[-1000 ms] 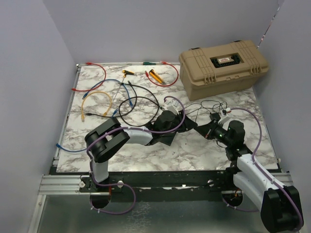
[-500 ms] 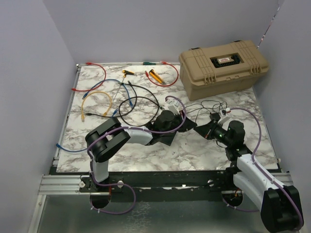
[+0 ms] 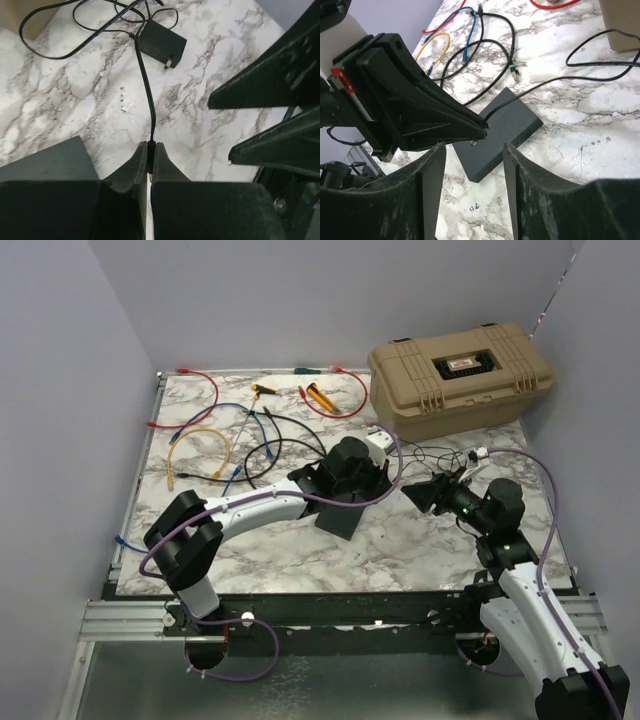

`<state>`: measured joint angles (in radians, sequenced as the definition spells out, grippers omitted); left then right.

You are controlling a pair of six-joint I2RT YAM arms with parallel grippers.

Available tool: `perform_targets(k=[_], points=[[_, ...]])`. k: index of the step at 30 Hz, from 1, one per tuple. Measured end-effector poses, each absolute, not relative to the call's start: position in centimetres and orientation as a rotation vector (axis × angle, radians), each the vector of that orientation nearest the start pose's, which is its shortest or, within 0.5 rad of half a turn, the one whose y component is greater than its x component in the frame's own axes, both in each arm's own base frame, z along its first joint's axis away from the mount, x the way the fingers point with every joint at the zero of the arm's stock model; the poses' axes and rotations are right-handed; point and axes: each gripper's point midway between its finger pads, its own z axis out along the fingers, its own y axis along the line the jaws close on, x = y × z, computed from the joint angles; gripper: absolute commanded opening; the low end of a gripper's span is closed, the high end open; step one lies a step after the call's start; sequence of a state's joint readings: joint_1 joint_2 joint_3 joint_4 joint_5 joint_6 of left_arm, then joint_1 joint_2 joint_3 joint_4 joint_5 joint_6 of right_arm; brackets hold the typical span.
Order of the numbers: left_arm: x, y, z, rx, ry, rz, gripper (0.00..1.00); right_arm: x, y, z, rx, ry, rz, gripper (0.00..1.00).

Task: Insert the plug into the switch port
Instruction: Pick up the plug from the center of the board.

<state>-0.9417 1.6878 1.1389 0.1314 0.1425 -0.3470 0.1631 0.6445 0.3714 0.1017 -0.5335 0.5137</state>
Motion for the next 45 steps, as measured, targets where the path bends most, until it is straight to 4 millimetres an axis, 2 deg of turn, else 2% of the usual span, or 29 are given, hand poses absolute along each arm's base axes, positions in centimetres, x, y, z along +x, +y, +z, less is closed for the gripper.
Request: perform_targets(k=[4,6,10,14,17,20,23,29,35,41,45], points=[[26.1,-41.3,16.9,0.886,1.962,-0.826,0.00,24.5,14.8,20.6,-0.114,1.803,0.935,0.62],[25.8,-40.6,16.4,0.962,1.963,-0.772,0.00,24.4,14.8,21.3,-0.124,1.807,0.928,0.65],[25.2,-38.8,15.5,1.123,1.949,-0.667,0.00,24.2,15.0,23.5,-0.175,1.801,0.928,0.65],[24.7,-37.5,17.2,1.238,1.849,-0.610,0.00,24.1,16.0,25.1,-0.253,1.814,0.977,0.65],[24.4,-37.0,19.0,1.295,1.750,-0.584,0.00,24.1,16.9,24.4,-0.290,1.865,1.048,0.64],[23.6,-36.8,19.8,1.373,1.658,-0.559,0.00,24.0,17.6,22.5,-0.302,1.945,1.122,0.63],[22.5,-36.8,19.2,1.458,1.596,-0.534,0.00,23.9,18.1,21.5,-0.306,1.992,1.174,0.60],[20.9,-37.1,17.6,1.583,1.506,-0.491,0.00,23.2,18.8,21.3,-0.339,2.009,1.268,0.56],[19.9,-37.9,17.4,1.621,1.402,-0.447,0.00,22.8,19.3,20.0,-0.337,2.051,1.319,0.54],[19.7,-38.3,18.7,1.595,1.309,-0.412,0.00,22.5,19.5,19.1,-0.336,2.081,1.338,0.48],[19.9,-38.2,19.5,1.560,1.263,-0.391,0.00,21.8,19.8,18.7,-0.351,2.090,1.364,0.48]])
